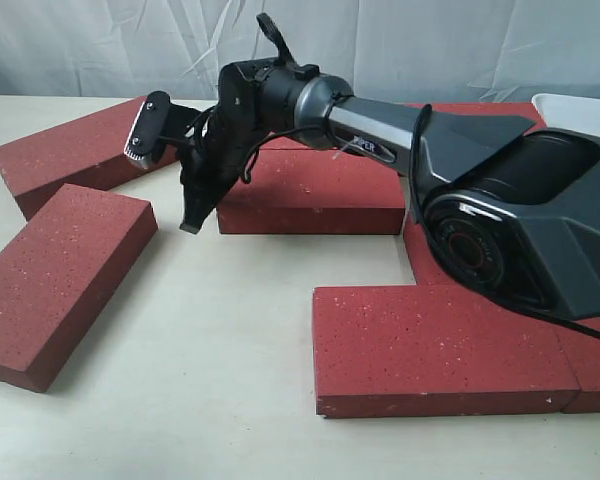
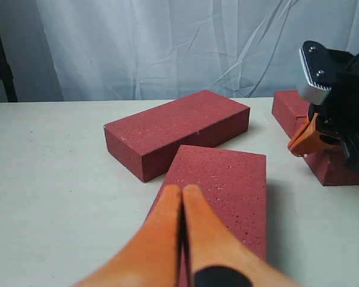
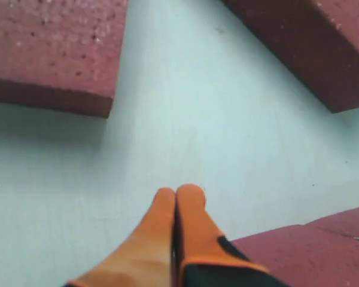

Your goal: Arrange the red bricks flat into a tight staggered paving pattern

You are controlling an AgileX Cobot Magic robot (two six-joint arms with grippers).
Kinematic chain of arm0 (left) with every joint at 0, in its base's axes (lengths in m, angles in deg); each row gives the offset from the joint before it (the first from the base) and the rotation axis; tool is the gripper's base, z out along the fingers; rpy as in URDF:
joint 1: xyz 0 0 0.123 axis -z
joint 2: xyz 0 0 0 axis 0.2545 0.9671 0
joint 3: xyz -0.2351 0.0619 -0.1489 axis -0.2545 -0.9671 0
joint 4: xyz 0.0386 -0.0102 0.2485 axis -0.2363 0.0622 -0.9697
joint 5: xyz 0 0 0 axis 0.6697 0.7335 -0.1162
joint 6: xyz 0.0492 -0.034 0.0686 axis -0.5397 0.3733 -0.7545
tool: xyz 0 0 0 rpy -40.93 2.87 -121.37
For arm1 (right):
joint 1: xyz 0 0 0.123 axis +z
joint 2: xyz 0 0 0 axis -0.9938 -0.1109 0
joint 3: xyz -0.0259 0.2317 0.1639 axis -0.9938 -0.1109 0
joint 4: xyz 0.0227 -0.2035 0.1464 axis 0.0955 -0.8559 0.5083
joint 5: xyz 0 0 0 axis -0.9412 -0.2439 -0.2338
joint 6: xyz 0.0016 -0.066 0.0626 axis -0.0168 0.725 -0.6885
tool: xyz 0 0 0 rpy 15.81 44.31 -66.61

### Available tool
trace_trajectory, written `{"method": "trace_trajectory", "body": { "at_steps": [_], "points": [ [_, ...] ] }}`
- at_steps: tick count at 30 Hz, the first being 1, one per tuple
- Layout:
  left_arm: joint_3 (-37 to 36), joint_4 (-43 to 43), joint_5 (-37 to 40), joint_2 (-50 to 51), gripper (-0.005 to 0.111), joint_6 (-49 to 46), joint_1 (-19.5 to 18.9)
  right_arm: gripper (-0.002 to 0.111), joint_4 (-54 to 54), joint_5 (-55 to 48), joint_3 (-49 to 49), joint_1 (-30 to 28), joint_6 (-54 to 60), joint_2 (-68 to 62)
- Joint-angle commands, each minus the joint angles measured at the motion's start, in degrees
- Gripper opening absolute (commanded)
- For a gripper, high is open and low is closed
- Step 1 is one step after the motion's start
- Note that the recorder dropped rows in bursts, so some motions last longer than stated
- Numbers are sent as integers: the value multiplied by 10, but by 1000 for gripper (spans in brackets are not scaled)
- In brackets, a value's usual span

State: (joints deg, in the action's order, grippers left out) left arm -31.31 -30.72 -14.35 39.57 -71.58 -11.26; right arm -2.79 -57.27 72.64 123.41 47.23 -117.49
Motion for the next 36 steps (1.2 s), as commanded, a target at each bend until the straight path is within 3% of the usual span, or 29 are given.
{"method": "trace_trajectory", "body": {
  "at_steps": [1,16,36],
  "points": [
    [-3,-2,0,-3,1,0,1,-1,-42,-20,5,-1,-17,3],
    [-3,-2,0,-3,1,0,1,-1,-97,-111,5,-21,-28,3],
    [-3,-2,0,-3,1,0,1,-1,-138,-236,5,-93,-40,3]
  ]
}}
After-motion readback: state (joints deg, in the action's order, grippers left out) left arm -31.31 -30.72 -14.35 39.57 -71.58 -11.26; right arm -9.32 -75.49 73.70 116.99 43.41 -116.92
